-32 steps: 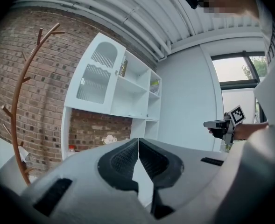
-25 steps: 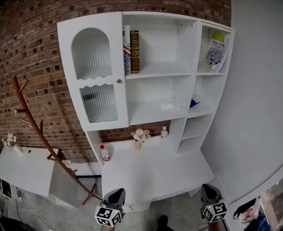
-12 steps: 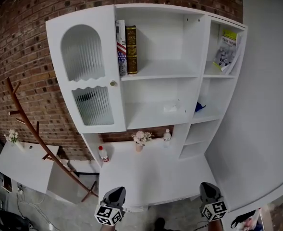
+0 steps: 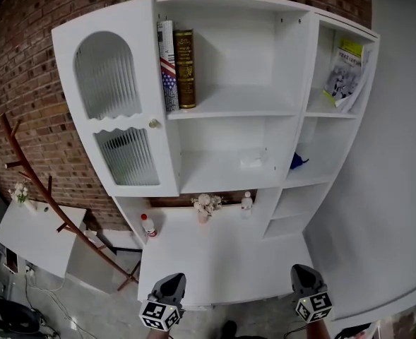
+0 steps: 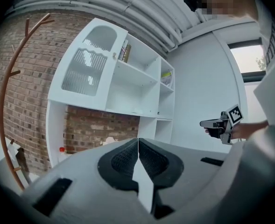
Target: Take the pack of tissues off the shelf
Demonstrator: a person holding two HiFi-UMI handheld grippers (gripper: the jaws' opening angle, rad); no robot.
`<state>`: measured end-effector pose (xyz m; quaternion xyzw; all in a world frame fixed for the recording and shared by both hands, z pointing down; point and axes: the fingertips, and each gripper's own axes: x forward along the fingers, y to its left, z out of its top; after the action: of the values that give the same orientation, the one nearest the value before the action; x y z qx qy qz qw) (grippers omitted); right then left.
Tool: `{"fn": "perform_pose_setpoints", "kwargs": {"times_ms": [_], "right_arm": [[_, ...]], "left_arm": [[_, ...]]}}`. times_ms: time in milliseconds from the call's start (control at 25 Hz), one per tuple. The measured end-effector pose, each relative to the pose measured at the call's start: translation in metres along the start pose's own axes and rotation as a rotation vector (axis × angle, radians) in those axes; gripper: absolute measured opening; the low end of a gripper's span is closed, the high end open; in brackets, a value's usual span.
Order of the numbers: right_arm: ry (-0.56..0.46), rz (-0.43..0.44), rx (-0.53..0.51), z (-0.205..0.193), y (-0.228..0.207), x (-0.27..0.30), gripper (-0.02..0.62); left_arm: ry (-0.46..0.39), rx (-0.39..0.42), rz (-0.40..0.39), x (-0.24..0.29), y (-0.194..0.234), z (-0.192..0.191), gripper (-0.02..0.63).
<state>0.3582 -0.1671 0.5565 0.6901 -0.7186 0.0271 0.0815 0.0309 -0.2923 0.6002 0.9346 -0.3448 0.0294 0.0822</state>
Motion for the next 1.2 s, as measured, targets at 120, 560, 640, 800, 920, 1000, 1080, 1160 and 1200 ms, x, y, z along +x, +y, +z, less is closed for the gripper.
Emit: {"fn": "perform_pose_setpoints", "kwargs": {"times_ms": [120,560,640,800,920,1000,1080,1160,1200], "right_arm": [[-0.003,0.022,-0.01,0.003,-0.014,0.015,0.034],[-0.051,0.153,-0.115,0.045,-0.042,0.083,0.034],[-0.066,0.16,-0.13,0.057,-0.047,0.094,0.034],[-0.096,0.167,-0.153,0.081,-0.055,0.113,0.034],[-0.106,0.176,-0.166,0.093,-0.058,0.127,0.034],[-0.099,0.192,-0.178,0.098,-0.057,0.137,0.034],[-0.093,0.202,-0.19,0.101,-0.054,0.146,0.034],[-0.091,0.204,-0.199,0.105,-0.053,0.154,0.034],[-0.09,0.203,-0.204,0.107,-0.052,0.159,0.035]], "left_arm": [[-0.006,-0.006,0.011,0.013,-0.004,0.003,0.026],[-0.018,0.011,0.035,0.055,-0.018,0.016,0.026],[-0.02,0.017,0.033,0.062,-0.019,0.019,0.026],[-0.014,0.041,0.023,0.073,-0.021,0.029,0.026],[-0.005,0.053,0.011,0.081,-0.022,0.036,0.026],[0.001,0.057,0.003,0.086,-0.02,0.041,0.026],[0.003,0.06,-0.003,0.091,-0.016,0.046,0.026],[-0.001,0.064,-0.008,0.097,-0.011,0.052,0.026],[-0.003,0.067,-0.01,0.1,-0.008,0.055,0.026]]}}
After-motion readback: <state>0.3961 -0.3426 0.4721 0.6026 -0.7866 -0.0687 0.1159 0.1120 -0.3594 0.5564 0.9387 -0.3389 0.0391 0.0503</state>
